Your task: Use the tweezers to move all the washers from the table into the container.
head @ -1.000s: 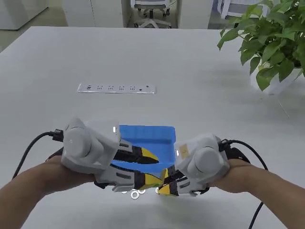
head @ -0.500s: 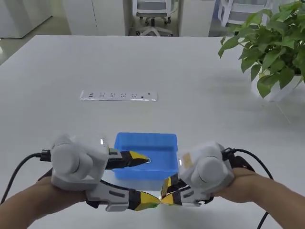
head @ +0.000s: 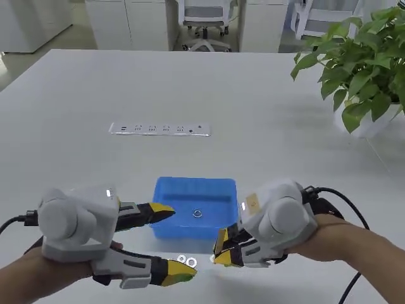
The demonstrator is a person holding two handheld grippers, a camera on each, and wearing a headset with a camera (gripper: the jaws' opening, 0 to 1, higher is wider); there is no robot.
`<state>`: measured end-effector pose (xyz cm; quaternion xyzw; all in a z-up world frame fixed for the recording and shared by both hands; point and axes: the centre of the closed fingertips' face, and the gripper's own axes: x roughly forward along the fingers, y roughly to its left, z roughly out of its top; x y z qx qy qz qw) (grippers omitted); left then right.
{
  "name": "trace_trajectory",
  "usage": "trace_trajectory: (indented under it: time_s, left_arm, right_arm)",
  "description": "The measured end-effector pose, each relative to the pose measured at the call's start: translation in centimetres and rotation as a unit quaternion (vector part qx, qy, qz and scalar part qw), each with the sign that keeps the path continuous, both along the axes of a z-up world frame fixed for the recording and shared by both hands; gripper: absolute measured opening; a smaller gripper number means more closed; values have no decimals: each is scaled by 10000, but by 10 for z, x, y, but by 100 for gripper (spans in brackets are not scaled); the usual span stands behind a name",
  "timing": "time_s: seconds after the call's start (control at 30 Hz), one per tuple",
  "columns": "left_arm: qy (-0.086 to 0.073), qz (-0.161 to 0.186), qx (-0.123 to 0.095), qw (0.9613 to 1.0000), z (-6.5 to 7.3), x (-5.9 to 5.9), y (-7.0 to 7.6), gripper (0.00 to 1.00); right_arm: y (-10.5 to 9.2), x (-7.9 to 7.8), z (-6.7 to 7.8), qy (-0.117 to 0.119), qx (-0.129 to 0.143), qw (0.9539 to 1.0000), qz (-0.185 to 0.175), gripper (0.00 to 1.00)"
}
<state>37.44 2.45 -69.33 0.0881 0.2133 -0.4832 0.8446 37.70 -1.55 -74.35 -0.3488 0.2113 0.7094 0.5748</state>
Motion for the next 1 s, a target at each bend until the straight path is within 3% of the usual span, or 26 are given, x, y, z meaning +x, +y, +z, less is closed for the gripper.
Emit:
trace_trajectory:
  time_s: [0.4,0.63,1.0]
  left_arm:
    - [-38,270,-15,9996,4,-1,22,76]
    - [-33,391,-46,9992,7,-3,27,82]
    - [-20,600,-107,9981,8,-2,35,89]
  right_arm:
    - [6,9,24,-120,94,9999,70,9]
    - [13,26,40,-222,213,9995,46,9]
    - [17,54,46,-407,239,9989,24,9]
